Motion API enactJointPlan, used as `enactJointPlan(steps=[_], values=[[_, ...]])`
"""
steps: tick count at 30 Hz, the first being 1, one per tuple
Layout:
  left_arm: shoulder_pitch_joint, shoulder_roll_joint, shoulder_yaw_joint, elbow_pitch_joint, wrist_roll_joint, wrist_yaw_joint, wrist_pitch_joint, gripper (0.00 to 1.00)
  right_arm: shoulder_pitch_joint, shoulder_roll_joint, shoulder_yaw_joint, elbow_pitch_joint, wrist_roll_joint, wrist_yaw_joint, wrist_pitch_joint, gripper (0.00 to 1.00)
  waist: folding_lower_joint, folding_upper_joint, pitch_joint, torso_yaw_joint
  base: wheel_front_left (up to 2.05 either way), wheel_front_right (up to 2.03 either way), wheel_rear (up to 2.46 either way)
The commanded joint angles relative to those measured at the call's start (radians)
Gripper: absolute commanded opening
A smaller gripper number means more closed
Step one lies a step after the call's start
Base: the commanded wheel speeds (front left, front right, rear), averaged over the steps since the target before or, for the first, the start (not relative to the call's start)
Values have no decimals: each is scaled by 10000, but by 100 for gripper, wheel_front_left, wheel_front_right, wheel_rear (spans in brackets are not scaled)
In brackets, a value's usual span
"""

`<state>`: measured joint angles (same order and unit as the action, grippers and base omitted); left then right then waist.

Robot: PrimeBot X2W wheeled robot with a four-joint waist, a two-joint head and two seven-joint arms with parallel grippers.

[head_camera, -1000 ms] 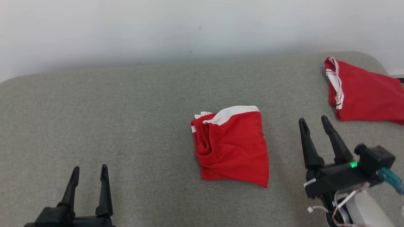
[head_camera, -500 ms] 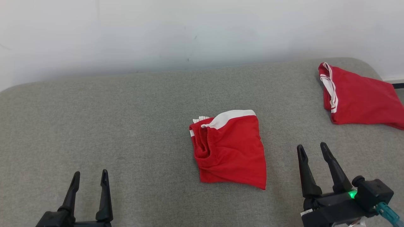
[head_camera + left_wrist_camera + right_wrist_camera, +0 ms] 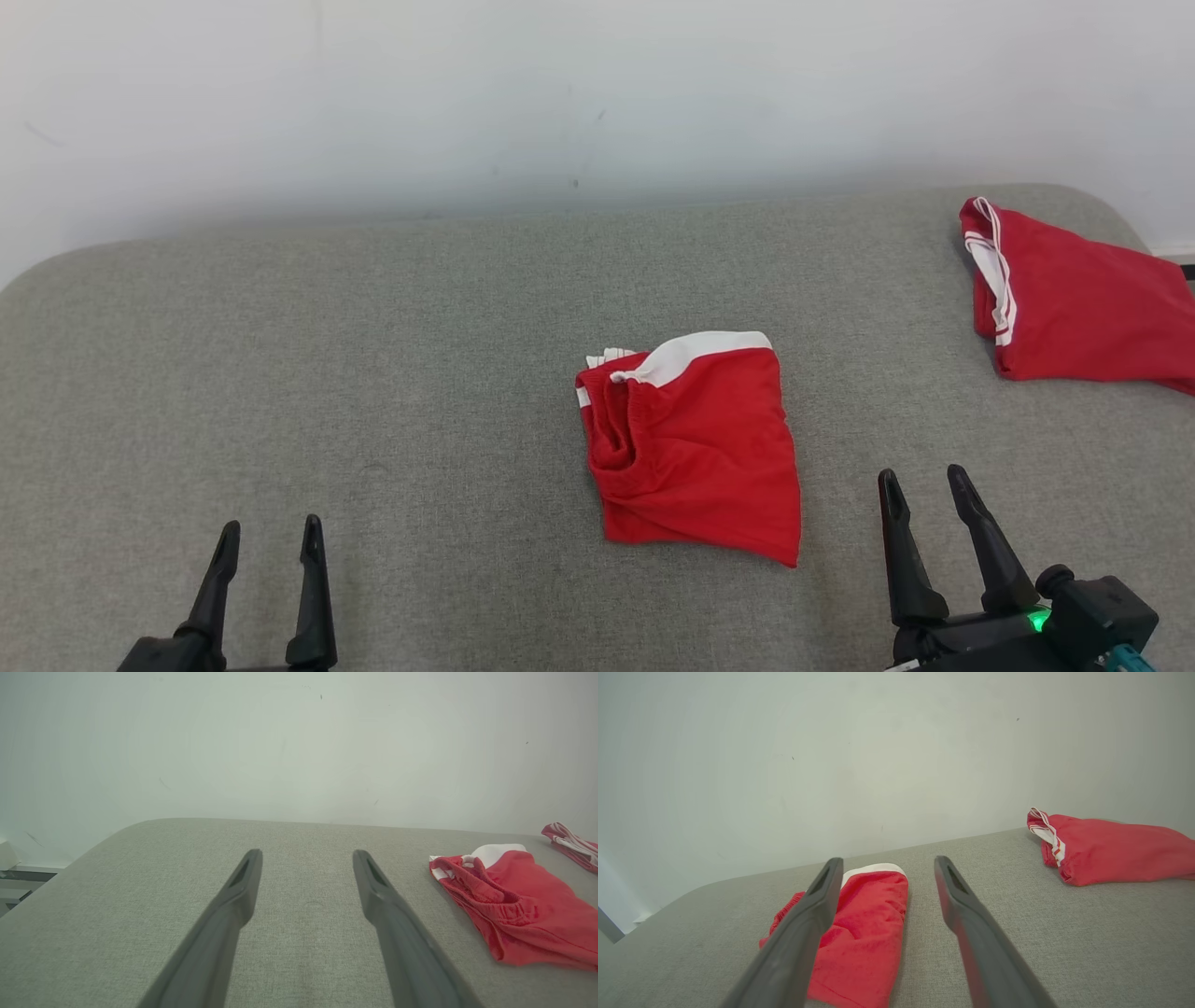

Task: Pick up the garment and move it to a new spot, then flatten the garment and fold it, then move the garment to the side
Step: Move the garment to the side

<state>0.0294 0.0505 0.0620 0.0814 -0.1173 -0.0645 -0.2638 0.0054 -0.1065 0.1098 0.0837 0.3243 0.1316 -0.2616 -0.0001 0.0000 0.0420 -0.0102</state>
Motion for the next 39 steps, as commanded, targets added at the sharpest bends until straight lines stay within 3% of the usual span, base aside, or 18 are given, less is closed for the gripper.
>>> enactJointPlan(steps=[1, 14, 24, 39], values=[[99, 1, 15, -6, -9, 10, -2, 100, 114, 31, -9, -27, -40, -24, -41, 100, 1, 0, 3, 6, 0, 0, 0], [114, 1, -7, 2, -56, 17, -2, 100, 0, -73, 168, 168, -134, -24, -41, 100, 1, 0, 42, -12, 0, 0, 0], [-123, 1, -222, -48, -155, 122, -1, 100, -1202, -468, 464, 1163, -252, -24, 186, 100, 1, 0, 370, 207, 0, 0, 0], [-674, 1, -728, 150, -463, 264, -1, 100, -4153, -741, 762, 4660, -264, -26, 1880, 100, 1, 0, 1216, 1161, 0, 0, 0]])
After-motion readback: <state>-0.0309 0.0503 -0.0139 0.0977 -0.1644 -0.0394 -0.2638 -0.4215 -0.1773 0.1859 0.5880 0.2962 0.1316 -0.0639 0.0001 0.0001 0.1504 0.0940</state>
